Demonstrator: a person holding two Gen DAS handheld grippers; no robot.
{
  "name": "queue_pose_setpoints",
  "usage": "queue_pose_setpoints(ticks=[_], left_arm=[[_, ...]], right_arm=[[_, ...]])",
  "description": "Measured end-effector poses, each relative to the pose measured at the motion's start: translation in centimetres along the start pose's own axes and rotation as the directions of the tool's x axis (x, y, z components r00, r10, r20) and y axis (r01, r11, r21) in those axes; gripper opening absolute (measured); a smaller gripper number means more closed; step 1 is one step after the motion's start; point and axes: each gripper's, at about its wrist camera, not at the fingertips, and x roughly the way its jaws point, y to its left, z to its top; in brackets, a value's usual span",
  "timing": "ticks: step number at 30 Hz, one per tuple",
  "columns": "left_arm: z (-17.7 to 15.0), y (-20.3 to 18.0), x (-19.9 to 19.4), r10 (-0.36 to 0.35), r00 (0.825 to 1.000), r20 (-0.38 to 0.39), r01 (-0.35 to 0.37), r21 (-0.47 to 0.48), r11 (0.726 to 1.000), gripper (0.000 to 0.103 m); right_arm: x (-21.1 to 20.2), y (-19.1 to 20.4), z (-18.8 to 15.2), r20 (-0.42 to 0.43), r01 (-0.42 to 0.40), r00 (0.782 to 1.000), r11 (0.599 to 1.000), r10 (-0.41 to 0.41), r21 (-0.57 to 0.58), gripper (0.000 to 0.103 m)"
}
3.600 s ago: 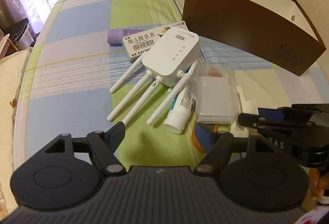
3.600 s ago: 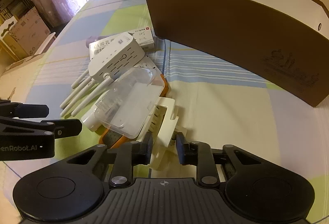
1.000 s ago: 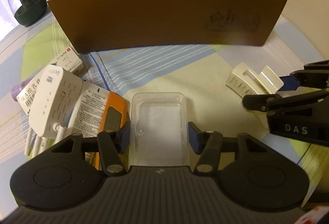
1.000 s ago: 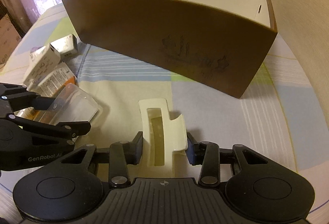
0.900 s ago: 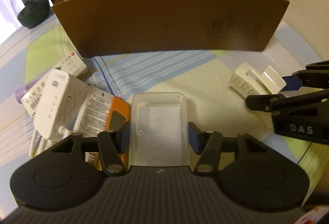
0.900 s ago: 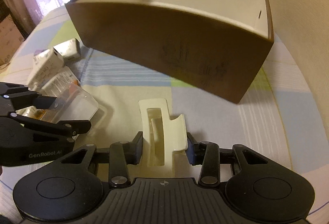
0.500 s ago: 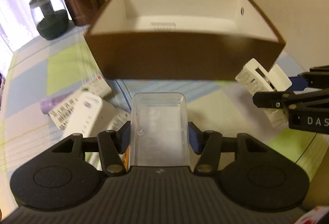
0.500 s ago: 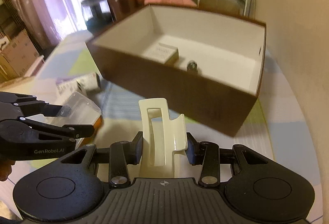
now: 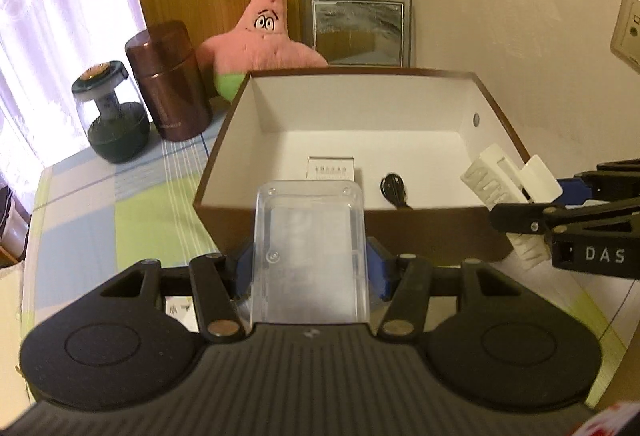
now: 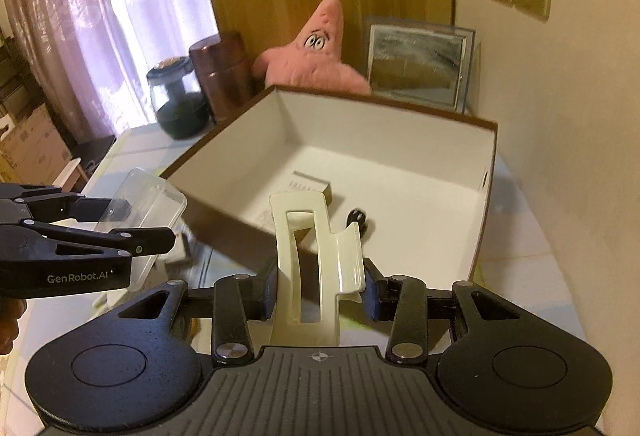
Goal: Organize rigid objects
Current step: 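Lift the clip and clear case and carry them into the brown box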
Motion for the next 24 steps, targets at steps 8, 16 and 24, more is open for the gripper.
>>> queue_pose_setpoints(ticks=[8,16,24], left_arm=[[2.2,0.8,1.1,0.013,0.999,0.032,-0.014,0.012,1.000,0.052],[5.9,1.8,4.5,0.030,0.998,0.048,-0.033,0.053,0.998,0.052],[7.3,2.6,9.8,0.026,0.999,-0.030,-0.024,0.085,0.996,0.052]], right_arm=[[1.0,-1.9,1.6,0.017,0.045,0.999,0.999,-0.045,0.024,0.038],[3.7,-4.6,3.6,0.017,0.108,0.994,0.991,-0.110,0.074,0.038],[7.2,-6.3,4.5,-0.042,0.147,0.989,0.984,-0.144,0.098,0.038]])
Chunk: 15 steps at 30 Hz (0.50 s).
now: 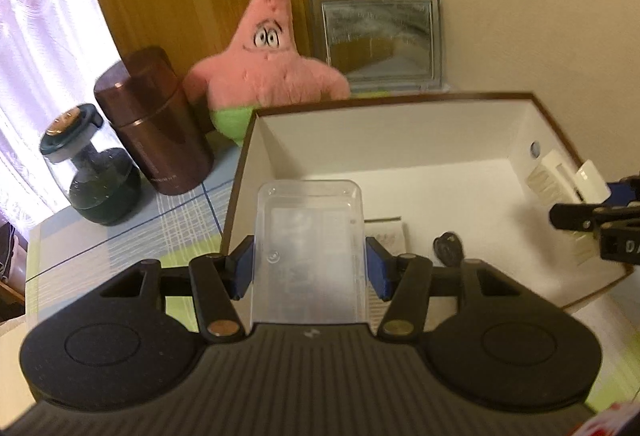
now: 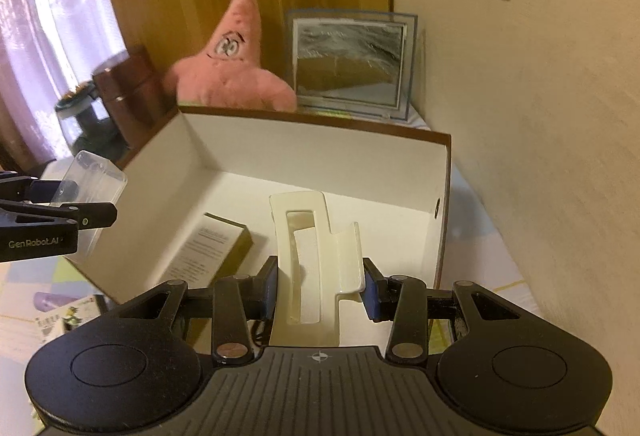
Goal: Organize rigid objects
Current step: 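Lift the clip and clear case and carry them into the brown box, then open both tools to release the clip and case in the box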
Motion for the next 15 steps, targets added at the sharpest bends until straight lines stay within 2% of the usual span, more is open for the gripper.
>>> queue_pose_setpoints(ticks=[7,15], left_arm=[[0.0,0.4,4.5,0.008,0.995,-0.100,-0.005,0.033,0.999,0.052],[-0.5,-0.1,7.9,0.010,0.985,-0.172,0.004,0.081,0.997,0.053]], right_arm=[[2.7,-0.5,0.0,-0.058,0.025,0.998,1.000,-0.025,-0.009,0.038],[4.3,-0.8,-0.1,-0.093,0.036,0.995,0.999,-0.037,-0.017,0.038]])
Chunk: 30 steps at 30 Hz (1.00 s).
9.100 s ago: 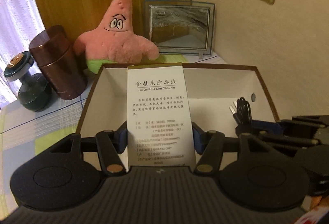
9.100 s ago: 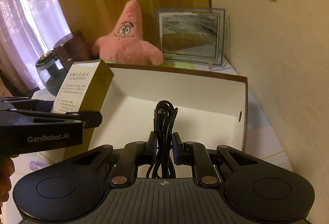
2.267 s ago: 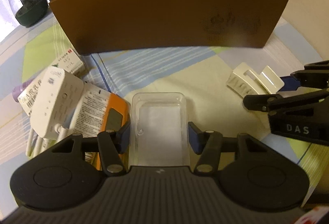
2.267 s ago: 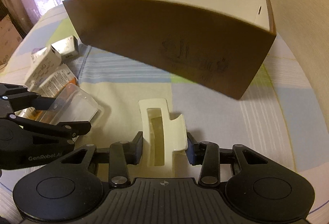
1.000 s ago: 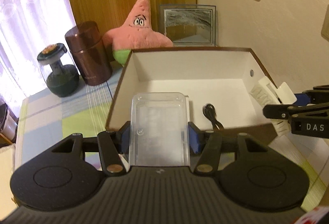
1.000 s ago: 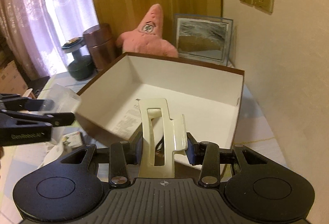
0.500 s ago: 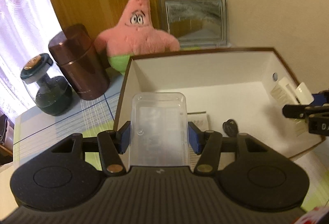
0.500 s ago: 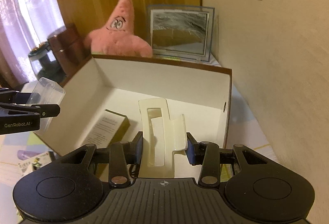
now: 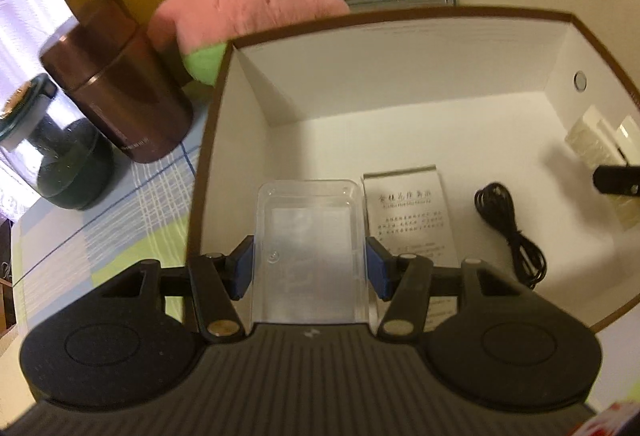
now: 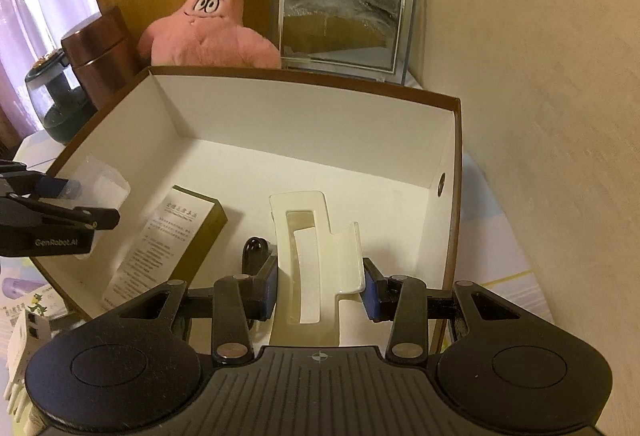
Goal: Organize rigid objects
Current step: 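Open both tools to release the clip and case in the box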
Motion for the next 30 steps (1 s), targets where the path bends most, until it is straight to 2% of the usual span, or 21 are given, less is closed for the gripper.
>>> queue_pose_setpoints(ticks=[3,5,12,13,17,19,30], left_arm=[[-0.2,-0.1,0.5,-0.008,1.000,-0.011,0.008,0.012,1.000,0.054],[-0.2,-0.4,0.5,-0.006,1.000,-0.013,0.007,0.028,1.000,0.062],[-0.1,-0.4,-0.1,-0.022,1.000,-0.003,0.022,0.023,0.999,0.065],[-0.1,-0.5,-0.3,-0.020,1.000,-0.002,0.020,0.025,0.999,0.067],[-0.3,-0.7,-1.1,-0.007,1.000,0.005,0.007,0.030,1.000,0.068],[-0.4,-0.6,-1.5,-0.010,1.000,0.007,0.010,0.022,1.000,0.068],[-0.7,-0.7,-4.7,-0.004,0.999,0.042,0.004,-0.008,1.000,0.071]], right_arm=[[0.3,0.0,0.1,-0.006,0.005,1.000,1.000,-0.005,0.001,0.038],[0.4,0.1,0.2,-0.009,0.013,1.000,1.000,-0.013,-0.002,0.038],[0.8,0.2,0.4,-0.020,0.026,0.999,1.000,-0.027,-0.010,0.038],[0.9,0.3,0.4,-0.026,0.026,0.999,1.000,-0.026,-0.012,0.042],[0.5,0.2,0.3,-0.001,0.019,1.000,1.000,-0.019,-0.008,0.067],[0.1,0.3,0.3,0.014,0.017,1.000,1.000,-0.017,-0.015,0.072],[-2.0,0.7,-0.2,0.053,0.008,0.999,1.000,-0.007,-0.004,0.074]])
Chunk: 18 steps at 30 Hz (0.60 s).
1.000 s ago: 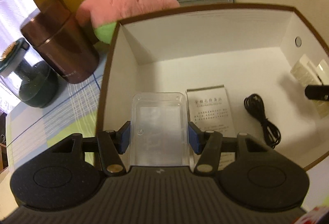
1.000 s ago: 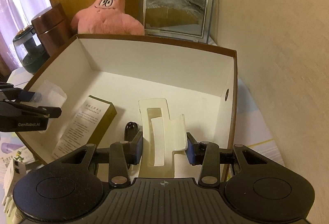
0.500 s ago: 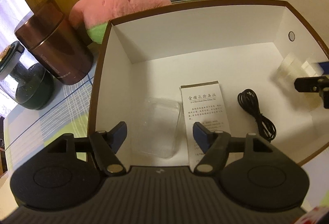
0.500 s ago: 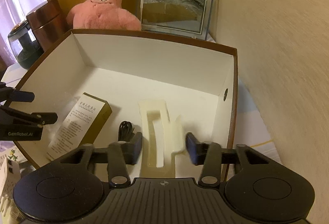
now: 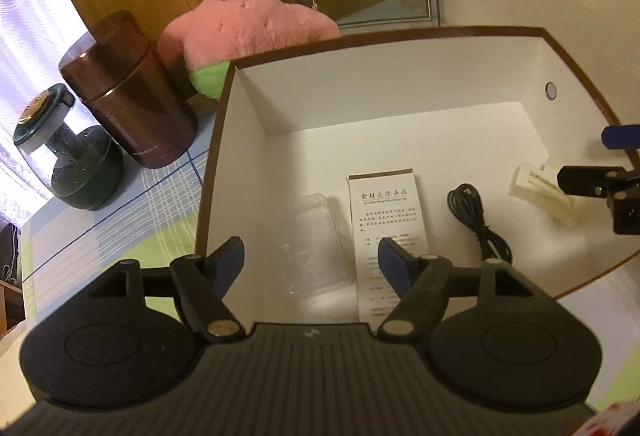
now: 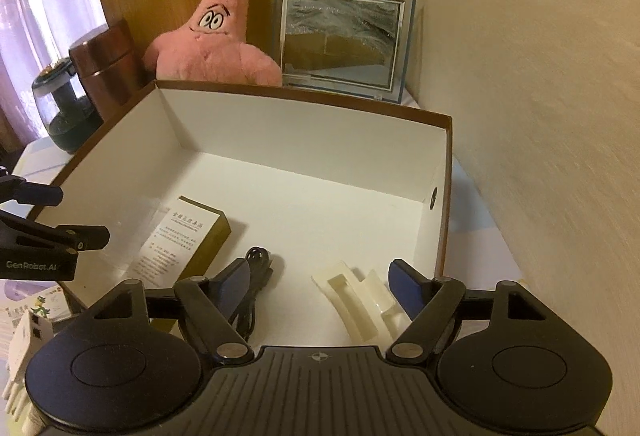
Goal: Organize rigid objects
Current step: 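Open both tools to release the clip and case in the box, then move both tools out of the box toward the items on the table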
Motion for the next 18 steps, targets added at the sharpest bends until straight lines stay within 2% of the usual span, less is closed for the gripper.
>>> queue_pose_setpoints(ticks=[4,8,13,18], left_arm=[[-0.4,0.0,-2.0,0.002,1.000,0.028,-0.001,-0.021,1.000,0.073],[-1.4,0.0,-4.2,-0.025,0.998,0.063,0.028,-0.056,0.998,0.073],[-3.3,-0.1,-6.8,0.011,0.996,0.094,-0.002,-0.087,0.996,0.073],[-5.6,0.1,-9.1,0.012,0.996,0.093,0.002,-0.140,0.990,0.073]], right_arm=[[-1.7,-0.2,-0.3,0.047,-0.010,0.999,1.000,0.008,0.023,0.074],[-3.1,-0.3,-1.0,0.081,-0.014,0.997,0.999,0.010,0.049,0.074],[-4.4,0.1,-1.9,0.096,-0.026,0.995,0.998,0.021,0.051,0.074],[-6.2,0.9,-2.9,0.119,-0.044,0.992,0.999,0.040,0.030,0.074]])
